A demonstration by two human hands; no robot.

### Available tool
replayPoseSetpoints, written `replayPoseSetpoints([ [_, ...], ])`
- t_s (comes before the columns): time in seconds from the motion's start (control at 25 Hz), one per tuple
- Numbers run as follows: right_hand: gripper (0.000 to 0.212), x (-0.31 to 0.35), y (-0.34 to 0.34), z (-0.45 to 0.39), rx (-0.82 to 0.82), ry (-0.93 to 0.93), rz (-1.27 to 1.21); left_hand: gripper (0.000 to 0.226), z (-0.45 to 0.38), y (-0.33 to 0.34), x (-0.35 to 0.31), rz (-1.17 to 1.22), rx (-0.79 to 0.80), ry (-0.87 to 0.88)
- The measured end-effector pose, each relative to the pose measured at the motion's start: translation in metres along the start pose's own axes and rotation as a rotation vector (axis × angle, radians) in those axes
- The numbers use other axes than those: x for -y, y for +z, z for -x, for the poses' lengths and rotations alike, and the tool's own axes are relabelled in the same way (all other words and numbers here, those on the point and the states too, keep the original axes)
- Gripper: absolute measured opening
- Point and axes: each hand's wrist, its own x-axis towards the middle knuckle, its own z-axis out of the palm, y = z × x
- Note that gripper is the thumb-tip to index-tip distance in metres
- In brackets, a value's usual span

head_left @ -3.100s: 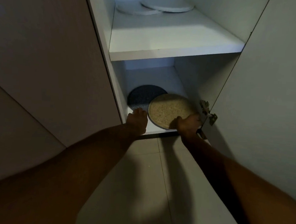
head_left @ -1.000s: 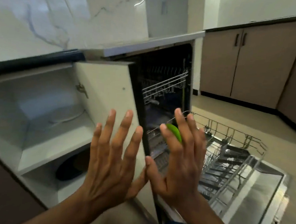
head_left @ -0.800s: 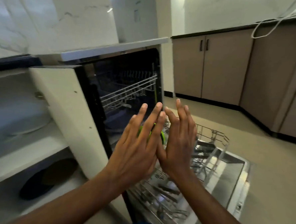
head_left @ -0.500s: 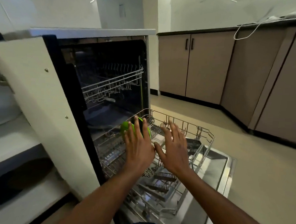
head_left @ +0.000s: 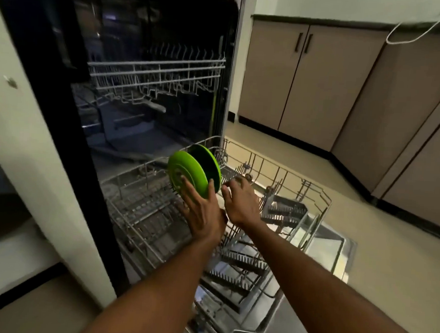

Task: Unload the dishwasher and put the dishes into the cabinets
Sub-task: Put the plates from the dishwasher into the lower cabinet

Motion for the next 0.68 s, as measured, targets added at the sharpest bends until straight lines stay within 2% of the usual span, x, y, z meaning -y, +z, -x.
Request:
replayPoseSetpoints([
  [0.08, 0.049, -0.003, 0.015, -0.009, 0.081, -0.006, 0.002, 0.100, 0.001, 0.013, 0.010, -0.007, -0.002, 0.008],
  [0.2, 0.057, 0.003, 0.022, -0.025, 0.200, -0.022, 0.039, 0.075, -0.005, 0.023, 0.012, -0.044, 0.011, 0.017],
  [0.28, 0.060, 0.010, 0.026, -0.037, 0.281, -0.074, 0.030, 0.075, -0.013, 0.026, 0.011, -0.120, 0.054, -0.031],
  [0.36, 0.069, 0.015, 0.028, -0.043, 0.289, -0.080, -0.035, 0.085, -0.019, 0.024, 0.008, -0.140, 0.065, -0.061],
  [0.44, 0.056, 0.021, 0.028, -0.044, 0.234, -0.075, -0.179, 0.097, -0.020, 0.019, 0.005, -0.143, 0.032, -0.084],
  [0.52, 0.042, 0.029, 0.022, -0.043, 0.085, -0.078, -0.323, 0.098, -0.025, 0.006, -0.001, -0.092, -0.037, -0.086],
  [0.6, 0.042, 0.038, 0.012, -0.040, -0.122, -0.090, -0.388, 0.080, -0.031, -0.012, -0.002, -0.022, -0.158, -0.069],
  [0.68, 0.048, 0.044, 0.003, -0.034, -0.308, -0.100, -0.334, 0.062, -0.034, -0.028, 0.000, 0.056, -0.253, -0.044],
])
